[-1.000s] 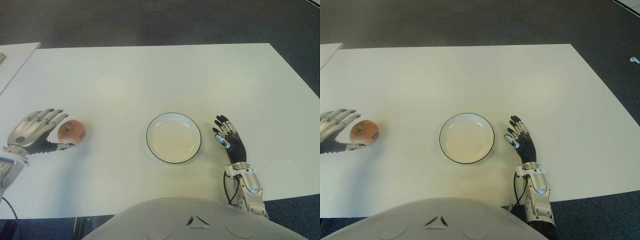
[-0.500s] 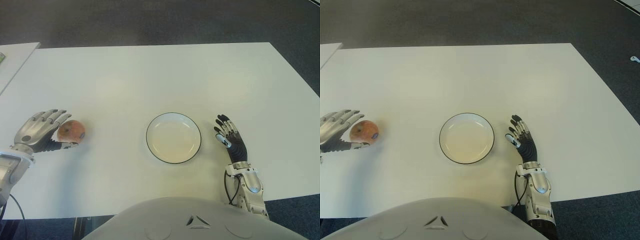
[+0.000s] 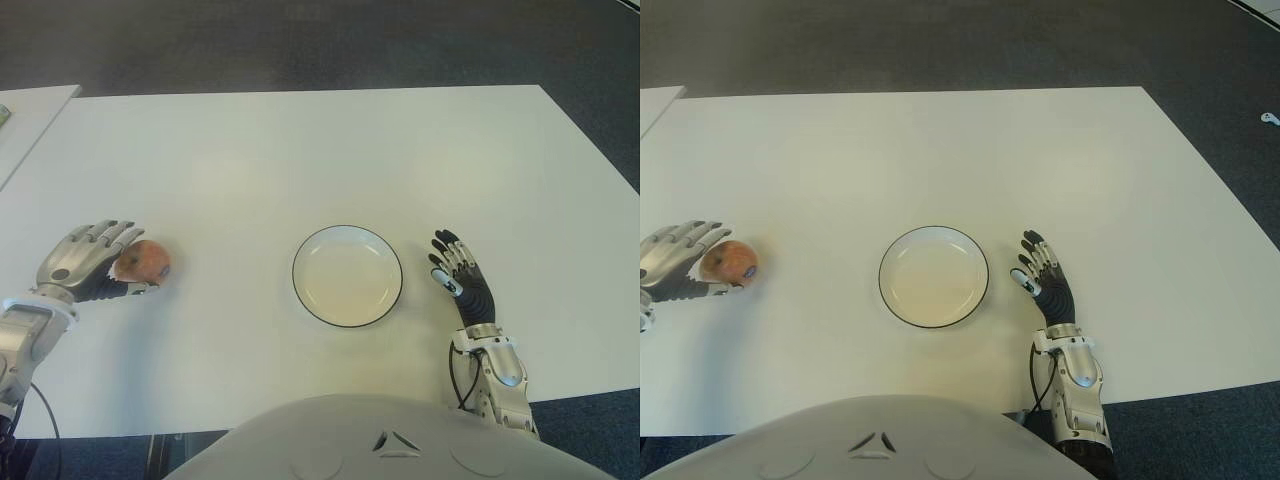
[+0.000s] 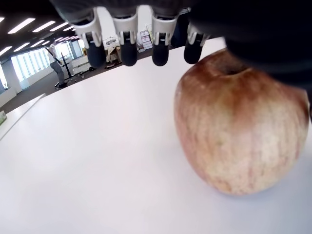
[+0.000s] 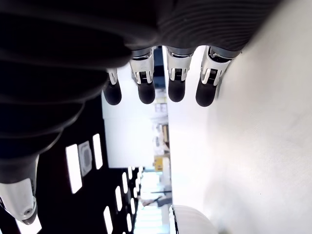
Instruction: Put the apples into the plate.
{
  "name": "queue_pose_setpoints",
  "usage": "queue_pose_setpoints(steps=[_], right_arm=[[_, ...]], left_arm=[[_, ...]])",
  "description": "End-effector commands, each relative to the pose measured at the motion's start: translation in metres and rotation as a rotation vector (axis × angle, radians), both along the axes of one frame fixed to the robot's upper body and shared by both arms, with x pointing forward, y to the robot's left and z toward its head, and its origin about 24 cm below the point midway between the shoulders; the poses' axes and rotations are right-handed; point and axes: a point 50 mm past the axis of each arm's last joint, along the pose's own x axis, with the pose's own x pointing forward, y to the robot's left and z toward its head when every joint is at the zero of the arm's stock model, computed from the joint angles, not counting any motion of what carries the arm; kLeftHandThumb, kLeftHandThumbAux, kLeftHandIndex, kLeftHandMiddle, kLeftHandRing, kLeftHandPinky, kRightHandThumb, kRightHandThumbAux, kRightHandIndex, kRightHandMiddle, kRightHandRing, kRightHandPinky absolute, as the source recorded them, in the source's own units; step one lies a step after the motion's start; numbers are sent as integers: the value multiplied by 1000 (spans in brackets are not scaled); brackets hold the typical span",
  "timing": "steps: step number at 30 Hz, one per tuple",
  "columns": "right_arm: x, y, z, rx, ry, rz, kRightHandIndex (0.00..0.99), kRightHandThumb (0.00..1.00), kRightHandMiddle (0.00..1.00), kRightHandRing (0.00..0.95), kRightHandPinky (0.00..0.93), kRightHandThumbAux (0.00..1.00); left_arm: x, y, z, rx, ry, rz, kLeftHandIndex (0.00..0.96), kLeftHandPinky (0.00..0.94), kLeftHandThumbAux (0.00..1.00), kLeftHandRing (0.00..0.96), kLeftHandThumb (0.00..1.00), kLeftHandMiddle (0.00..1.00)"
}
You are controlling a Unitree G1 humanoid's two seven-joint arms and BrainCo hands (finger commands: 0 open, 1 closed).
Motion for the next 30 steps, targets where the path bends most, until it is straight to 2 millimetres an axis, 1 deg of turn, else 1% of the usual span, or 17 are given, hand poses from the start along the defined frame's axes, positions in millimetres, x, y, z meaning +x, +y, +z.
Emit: queue_pose_setpoints(steps=[1, 10, 22, 30], right_arm=[[-17, -2, -21, 7, 146, -23, 81, 196, 40, 0, 1, 576], [-19, -4, -20, 5, 146, -21, 95, 207, 49, 0, 0, 580], [-22, -8, -18, -14, 136, -33, 108, 195, 58, 5, 13, 592], [-23, -14, -17, -24, 143, -37, 102, 186, 51, 0, 0, 589]], left_arm=[[2, 2, -2, 22, 9, 0, 0, 0, 293, 0, 289, 0], [5, 5, -11, 30, 19, 8, 0, 0, 301, 0, 298, 0], [7, 5, -23, 43, 46, 25, 0, 0, 316, 0, 310, 0], [6, 2, -31, 59, 65, 36, 0, 0, 301, 0, 297, 0]])
